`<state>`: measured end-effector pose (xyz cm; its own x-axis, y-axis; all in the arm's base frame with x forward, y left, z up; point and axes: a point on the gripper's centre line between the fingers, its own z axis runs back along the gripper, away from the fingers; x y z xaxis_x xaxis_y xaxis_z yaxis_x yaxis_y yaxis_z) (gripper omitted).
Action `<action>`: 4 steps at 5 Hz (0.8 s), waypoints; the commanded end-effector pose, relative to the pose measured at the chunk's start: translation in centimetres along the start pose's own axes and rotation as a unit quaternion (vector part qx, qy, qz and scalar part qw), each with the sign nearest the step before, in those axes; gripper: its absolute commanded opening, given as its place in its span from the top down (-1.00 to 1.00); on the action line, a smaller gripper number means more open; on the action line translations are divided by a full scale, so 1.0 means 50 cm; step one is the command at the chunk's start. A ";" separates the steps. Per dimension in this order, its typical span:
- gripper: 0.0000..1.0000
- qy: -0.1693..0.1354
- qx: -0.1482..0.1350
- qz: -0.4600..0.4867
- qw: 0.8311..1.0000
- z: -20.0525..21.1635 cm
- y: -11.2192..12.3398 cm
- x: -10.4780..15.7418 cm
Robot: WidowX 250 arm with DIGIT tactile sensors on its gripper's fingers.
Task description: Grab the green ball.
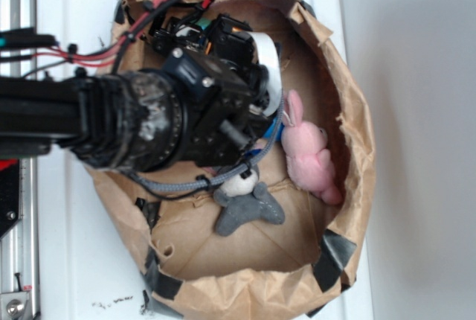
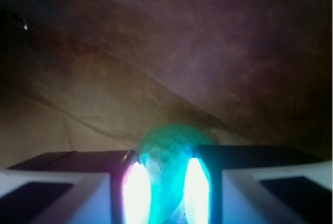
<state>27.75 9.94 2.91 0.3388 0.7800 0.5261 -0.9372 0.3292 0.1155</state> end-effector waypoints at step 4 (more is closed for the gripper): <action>1.00 0.172 -0.152 -0.156 0.961 0.292 0.022 0.110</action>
<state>27.37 5.35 15.80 0.6628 0.7370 0.1324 -0.7418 0.6703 -0.0176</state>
